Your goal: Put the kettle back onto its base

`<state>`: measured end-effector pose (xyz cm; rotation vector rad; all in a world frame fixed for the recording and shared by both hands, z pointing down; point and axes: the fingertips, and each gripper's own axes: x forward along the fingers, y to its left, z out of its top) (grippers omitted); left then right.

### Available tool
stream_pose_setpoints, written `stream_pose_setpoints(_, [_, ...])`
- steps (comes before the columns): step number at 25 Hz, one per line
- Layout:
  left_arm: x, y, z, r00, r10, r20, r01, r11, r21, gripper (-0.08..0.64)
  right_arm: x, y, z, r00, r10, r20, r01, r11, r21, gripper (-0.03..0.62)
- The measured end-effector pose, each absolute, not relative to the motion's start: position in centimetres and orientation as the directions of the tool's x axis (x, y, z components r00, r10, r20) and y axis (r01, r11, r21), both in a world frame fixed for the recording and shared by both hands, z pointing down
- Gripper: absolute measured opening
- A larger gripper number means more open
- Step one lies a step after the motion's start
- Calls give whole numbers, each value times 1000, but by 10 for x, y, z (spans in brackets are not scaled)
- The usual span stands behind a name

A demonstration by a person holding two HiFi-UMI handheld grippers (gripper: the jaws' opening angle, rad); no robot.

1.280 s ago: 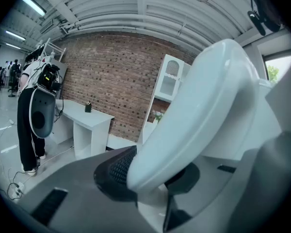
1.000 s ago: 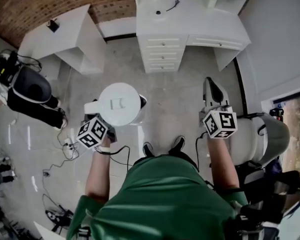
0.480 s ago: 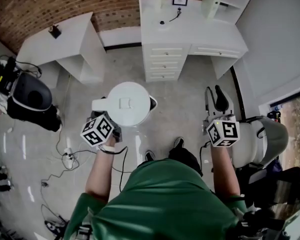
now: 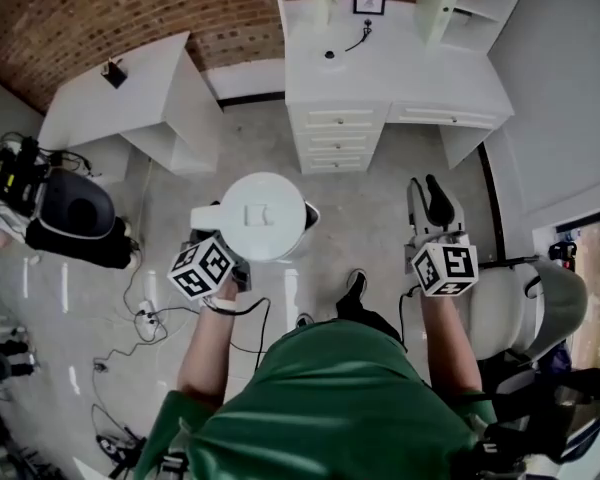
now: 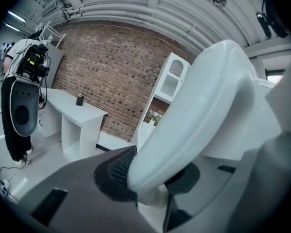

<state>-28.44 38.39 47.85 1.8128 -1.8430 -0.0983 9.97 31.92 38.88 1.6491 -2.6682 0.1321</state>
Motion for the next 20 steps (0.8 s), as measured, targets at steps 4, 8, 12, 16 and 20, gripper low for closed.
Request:
stream_pose_setpoints(4, [-269, 352, 473, -5, -944, 331, -919, 135, 371, 126, 114, 267, 388, -494, -869, 22, -867, 490, -96, 144])
stream_pose_setpoints(8, [-252, 326, 469, -45, -943, 331, -913, 173, 368, 126, 131, 229, 387, -530, -848, 9, -843, 526, -114, 144])
stream_pose_setpoints(12, [-237, 305, 465, -81, -942, 326, -900, 209, 381, 126, 149, 199, 387, -561, -828, 11, -821, 555, -133, 140])
stream_pose_setpoints(16, [-222, 285, 460, -104, -943, 318, -889, 231, 396, 126, 167, 175, 379, -579, -816, -4, -808, 574, -129, 138])
stream_pose_setpoints(20, [-203, 265, 458, -88, -946, 313, -882, 220, 417, 126, 183, 154, 376, -576, -818, -10, -809, 571, -142, 133])
